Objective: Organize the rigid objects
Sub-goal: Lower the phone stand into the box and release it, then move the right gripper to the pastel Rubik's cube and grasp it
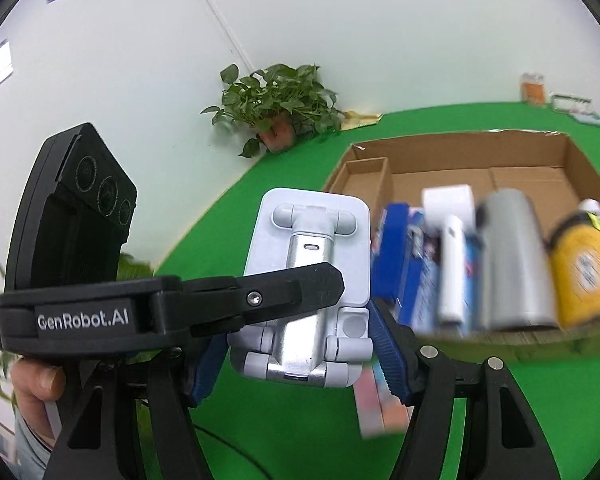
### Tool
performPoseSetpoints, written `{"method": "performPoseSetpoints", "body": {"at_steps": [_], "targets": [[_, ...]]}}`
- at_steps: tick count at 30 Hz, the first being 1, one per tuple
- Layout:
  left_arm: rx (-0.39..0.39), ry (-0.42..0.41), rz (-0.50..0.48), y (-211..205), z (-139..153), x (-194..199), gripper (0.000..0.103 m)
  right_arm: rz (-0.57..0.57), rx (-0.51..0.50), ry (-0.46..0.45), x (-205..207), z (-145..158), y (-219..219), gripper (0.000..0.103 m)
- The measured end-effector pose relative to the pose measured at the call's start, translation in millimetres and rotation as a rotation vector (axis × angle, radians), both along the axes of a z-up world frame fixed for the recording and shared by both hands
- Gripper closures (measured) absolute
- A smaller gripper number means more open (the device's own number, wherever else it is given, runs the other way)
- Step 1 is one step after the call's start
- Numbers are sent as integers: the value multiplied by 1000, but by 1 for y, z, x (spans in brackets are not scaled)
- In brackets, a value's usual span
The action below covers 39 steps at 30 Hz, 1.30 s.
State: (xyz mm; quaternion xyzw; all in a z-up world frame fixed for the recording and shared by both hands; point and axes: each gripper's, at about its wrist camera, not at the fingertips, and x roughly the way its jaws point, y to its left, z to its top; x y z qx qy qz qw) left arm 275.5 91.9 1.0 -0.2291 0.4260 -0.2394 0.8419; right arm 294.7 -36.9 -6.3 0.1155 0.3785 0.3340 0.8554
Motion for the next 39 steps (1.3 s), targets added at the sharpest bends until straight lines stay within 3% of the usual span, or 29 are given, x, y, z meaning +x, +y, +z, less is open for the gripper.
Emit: {"method": "performPoseSetpoints", "body": {"at_steps": [7,15,17,18,19,21,25,28,32,37,39], "targets": [[19,109,19,32,-20,69,74,3,35,147,83,-27,37,39],[63,183,59,48,-44,106,74,-5,48,267,124,-69,54,36],[121,141,135,54,-34,101,71,17,40,261,121,-67,55,34],[132,116,157,57,-28,98,58,26,28,232,116,-62,52,24],[132,82,173,59,-21,92,38,18,15,204,111,-56,49,19],[146,-14,225,63,-3,75,24,-43,-42,80,91,-34,33,5],[276,-160,245,47,22,34,22,-104,-167,-148,42,-8,4,1],[348,-212,243,30,20,7,20,-93,-220,-189,9,-16,-15,1],[364,-123,208,4,-22,-26,20,33,-311,-86,-28,-65,-22,1],[295,14,138,-10,-81,-55,20,70,-318,-1,-33,-101,-18,4],[226,79,149,-3,-95,-61,20,63,-345,-4,-28,-109,-14,15]]}}
